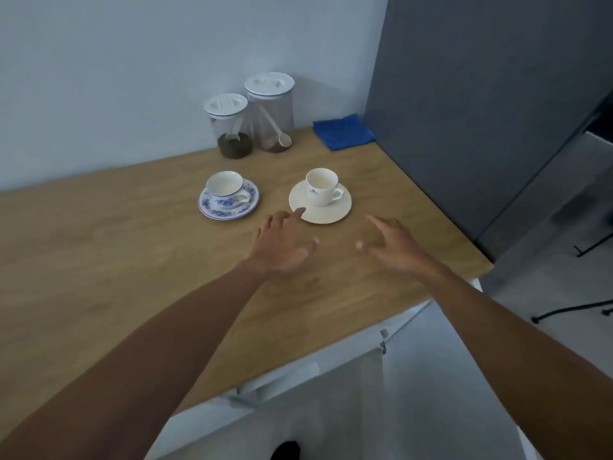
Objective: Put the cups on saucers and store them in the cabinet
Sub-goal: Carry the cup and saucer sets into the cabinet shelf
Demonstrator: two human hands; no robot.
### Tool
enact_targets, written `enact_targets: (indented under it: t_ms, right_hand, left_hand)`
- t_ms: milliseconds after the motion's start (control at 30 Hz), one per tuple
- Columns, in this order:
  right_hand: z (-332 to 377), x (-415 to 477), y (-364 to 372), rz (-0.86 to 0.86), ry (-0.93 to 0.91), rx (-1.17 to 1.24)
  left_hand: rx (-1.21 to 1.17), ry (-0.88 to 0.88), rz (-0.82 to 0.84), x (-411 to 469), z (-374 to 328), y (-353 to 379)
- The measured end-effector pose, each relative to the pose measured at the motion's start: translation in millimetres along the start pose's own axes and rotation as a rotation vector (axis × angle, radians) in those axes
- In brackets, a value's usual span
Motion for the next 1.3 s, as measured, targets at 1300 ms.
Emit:
enact_targets:
  t_ms: [1300]
  right_hand:
    - [19, -85, 30, 0.22, -0.005, 0.616]
  left_hand:
    - [-0.785, 0.091, 0.129, -87, -5, -5]
Point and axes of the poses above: each hand's wrist, its own x-axis towards the middle knuckle, its own y-axis out of the palm, z = x × y, the point moved 2 cm from there along x, towards the middle knuckle, and after that the axes turned 8 degrees about y, right-handed, at the moved point
